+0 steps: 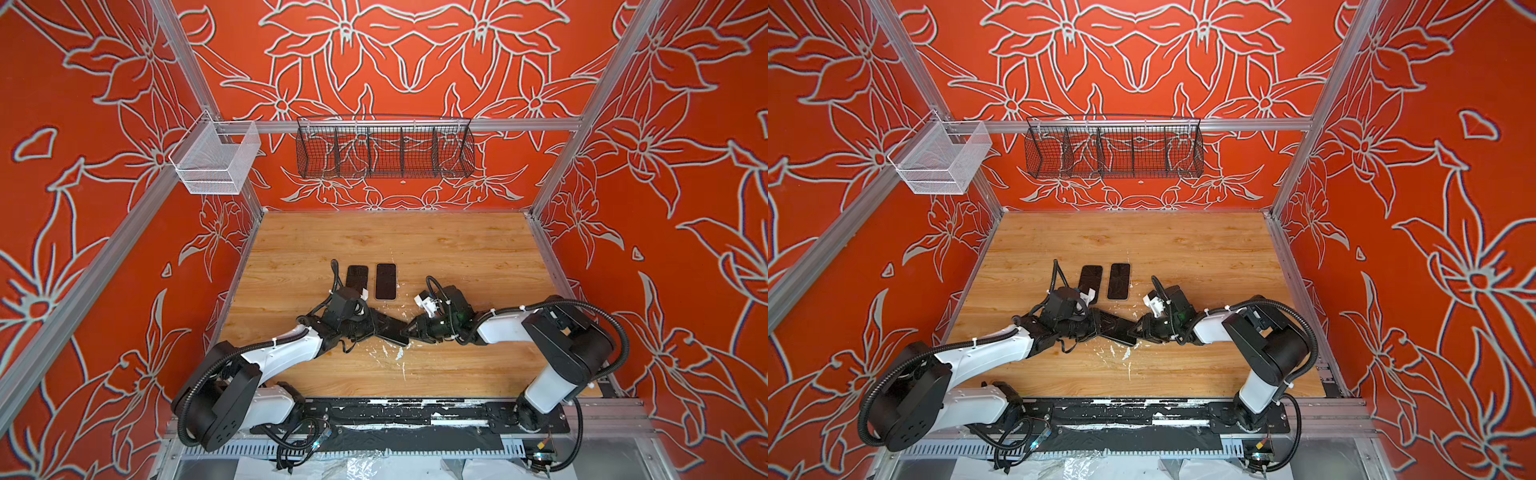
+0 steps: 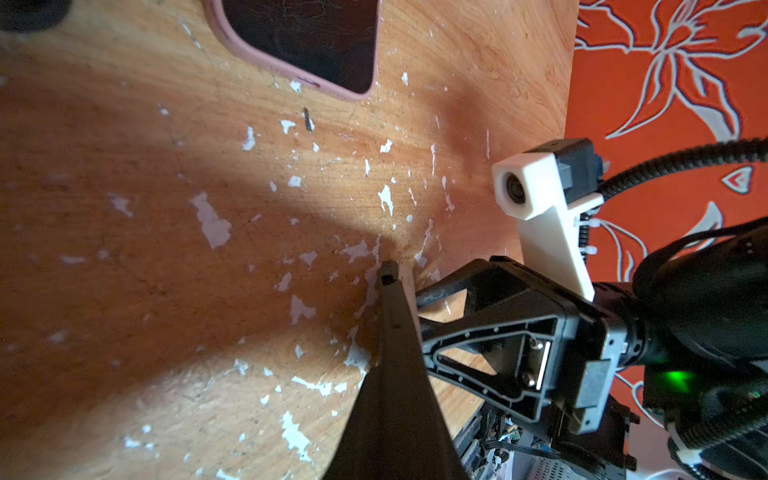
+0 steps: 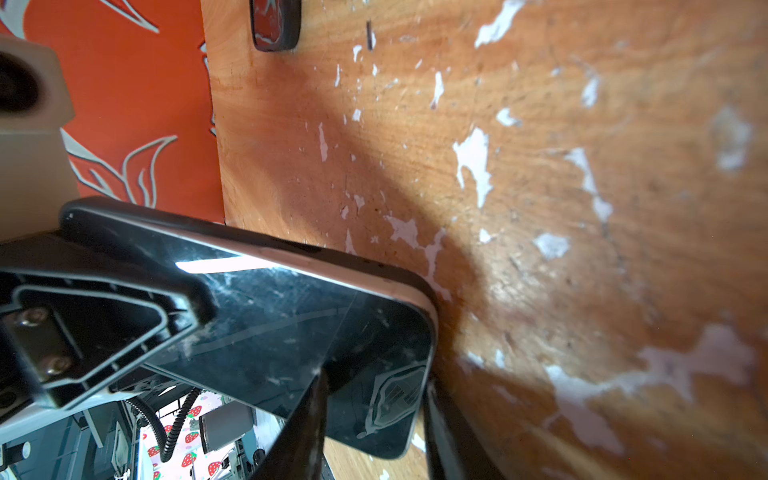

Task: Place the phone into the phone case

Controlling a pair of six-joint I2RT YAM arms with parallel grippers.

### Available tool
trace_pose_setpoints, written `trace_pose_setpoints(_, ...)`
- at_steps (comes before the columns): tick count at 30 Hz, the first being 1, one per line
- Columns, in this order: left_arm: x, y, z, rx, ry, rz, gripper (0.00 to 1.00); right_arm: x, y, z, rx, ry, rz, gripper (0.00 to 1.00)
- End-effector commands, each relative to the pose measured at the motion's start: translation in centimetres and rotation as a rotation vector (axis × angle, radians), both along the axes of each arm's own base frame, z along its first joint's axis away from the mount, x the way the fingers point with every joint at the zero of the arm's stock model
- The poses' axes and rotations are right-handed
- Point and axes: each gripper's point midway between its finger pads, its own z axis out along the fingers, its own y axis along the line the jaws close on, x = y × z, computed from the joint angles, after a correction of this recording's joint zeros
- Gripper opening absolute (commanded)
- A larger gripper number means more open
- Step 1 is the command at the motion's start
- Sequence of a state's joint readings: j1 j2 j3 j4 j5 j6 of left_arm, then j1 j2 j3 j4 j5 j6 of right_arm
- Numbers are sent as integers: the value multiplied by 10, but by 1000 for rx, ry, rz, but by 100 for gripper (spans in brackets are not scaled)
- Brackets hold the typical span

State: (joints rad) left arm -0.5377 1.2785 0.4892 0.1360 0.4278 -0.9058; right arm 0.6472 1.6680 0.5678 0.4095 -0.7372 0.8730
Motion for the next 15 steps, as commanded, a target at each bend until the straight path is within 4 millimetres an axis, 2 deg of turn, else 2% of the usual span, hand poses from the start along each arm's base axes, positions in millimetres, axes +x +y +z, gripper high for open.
trace_pose_setpoints(1,3,-4,17,-33,-36,0,4,6,8,17,63,-33,-13,42)
trace_pose_setpoints(6,10,-7,50,-78,-92,19,1,22,2,64,155,-81,-85,53)
trace_pose_setpoints(10,22,-10,89,-148,-149,51,0,35,-19,110,182,-154,-167,59)
trace_pose_setpoints(15,41,-11,134,-288,-175,133,0,42,-51,159,174,-240,-293,66)
